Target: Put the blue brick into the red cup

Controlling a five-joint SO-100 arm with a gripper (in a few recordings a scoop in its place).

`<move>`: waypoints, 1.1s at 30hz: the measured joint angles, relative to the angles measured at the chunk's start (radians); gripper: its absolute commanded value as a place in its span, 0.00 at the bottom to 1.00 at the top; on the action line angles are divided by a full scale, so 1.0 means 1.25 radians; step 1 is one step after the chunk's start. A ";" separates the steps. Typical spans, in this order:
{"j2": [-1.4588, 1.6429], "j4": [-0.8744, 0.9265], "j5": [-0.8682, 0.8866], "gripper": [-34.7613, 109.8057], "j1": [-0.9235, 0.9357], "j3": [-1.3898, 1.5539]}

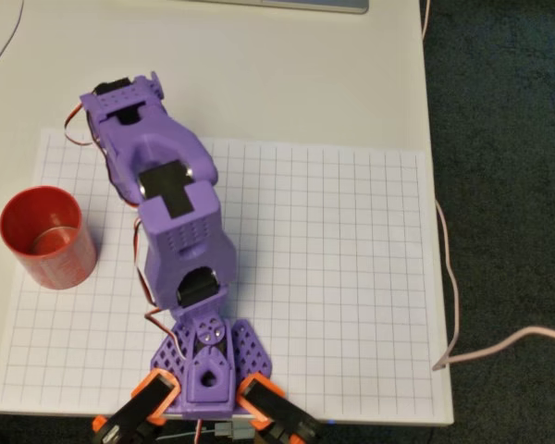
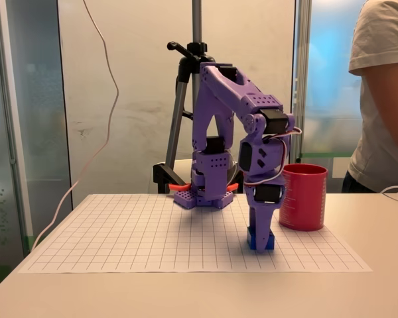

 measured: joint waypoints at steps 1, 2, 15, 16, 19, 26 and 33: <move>0.000 0.000 0.001 0.24 0.000 -0.001; 0.000 0.000 0.000 0.24 0.004 -0.001; 0.091 0.082 0.047 0.24 0.130 -0.028; 0.117 0.098 0.037 0.24 0.157 -0.052; 0.199 0.139 0.000 0.24 0.234 -0.134; 0.335 0.234 -0.153 0.24 0.174 -0.350; 0.371 0.379 -0.178 0.24 -0.136 -0.416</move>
